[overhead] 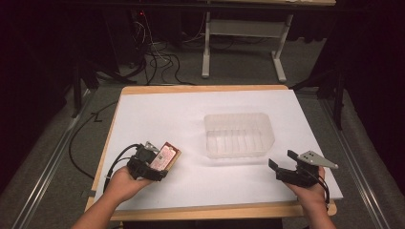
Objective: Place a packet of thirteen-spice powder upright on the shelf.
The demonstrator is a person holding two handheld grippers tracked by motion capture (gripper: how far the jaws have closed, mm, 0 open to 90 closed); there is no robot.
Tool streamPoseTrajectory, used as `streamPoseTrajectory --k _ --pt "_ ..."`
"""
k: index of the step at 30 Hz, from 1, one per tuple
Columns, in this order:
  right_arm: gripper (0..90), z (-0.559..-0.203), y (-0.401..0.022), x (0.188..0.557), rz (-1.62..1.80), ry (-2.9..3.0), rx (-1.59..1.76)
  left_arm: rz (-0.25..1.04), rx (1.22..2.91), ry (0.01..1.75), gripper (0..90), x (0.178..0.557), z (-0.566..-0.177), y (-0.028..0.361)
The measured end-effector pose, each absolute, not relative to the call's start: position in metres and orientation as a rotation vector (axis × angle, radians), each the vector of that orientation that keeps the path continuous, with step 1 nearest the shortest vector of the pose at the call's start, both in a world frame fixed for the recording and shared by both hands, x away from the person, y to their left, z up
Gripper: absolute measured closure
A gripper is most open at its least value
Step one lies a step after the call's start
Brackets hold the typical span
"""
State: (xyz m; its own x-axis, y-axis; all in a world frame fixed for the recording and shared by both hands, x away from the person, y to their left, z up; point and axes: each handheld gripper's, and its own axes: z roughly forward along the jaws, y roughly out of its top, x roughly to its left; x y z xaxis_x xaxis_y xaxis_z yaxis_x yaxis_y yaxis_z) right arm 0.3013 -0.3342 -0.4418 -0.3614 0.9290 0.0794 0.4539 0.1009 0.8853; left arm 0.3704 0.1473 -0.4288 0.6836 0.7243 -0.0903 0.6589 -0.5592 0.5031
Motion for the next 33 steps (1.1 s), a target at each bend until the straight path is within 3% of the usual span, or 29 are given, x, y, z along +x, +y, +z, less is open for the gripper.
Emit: streamPoseTrajectory --k 22,28,33 --pt "15.7 -0.442 -0.331 0.3 1.257 1.875 1.288 0.336 2.04 0.894 32.8 0.336 -0.433 0.103" --pt "14.5 -0.439 -0.326 0.299 1.261 1.884 1.285 0.302 1.93 0.845 32.8 0.321 -0.432 0.082" --pt "14.1 -0.434 -0.32 0.297 1.257 1.888 1.273 0.32 1.933 0.788 32.8 0.32 -0.429 0.069"
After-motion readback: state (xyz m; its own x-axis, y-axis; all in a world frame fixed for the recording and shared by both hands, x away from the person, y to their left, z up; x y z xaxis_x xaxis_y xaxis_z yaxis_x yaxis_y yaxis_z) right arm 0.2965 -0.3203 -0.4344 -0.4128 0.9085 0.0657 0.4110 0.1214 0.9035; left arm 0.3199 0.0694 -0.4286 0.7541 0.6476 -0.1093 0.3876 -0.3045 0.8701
